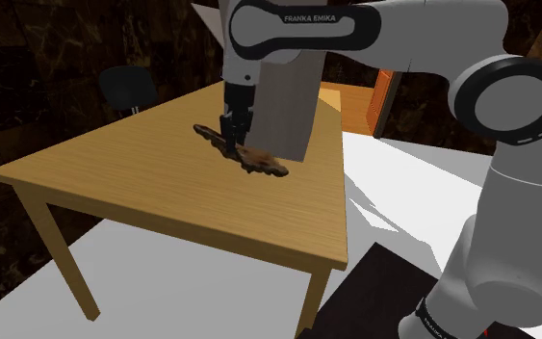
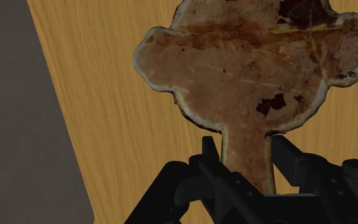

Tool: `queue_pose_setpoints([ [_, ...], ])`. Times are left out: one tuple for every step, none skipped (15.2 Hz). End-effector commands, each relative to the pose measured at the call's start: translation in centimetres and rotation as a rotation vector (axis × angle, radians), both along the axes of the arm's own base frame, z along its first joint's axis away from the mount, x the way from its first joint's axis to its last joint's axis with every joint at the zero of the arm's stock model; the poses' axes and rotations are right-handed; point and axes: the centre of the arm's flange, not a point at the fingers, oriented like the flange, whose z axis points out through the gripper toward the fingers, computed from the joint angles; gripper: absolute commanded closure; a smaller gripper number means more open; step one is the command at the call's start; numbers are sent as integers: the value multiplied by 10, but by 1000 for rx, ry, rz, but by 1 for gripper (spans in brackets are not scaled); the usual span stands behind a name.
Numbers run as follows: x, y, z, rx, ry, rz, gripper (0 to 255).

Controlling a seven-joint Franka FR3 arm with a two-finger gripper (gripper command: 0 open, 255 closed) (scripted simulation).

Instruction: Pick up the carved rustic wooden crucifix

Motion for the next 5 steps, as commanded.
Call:
queue_pose_setpoints([
  [0,1,11,0,0,0,255],
  [0,1,17,0,0,0,255],
  [0,1,22,0,0,0,255],
  [0,1,23,0,0,0,255],
  [0,1,23,0,0,0,255],
])
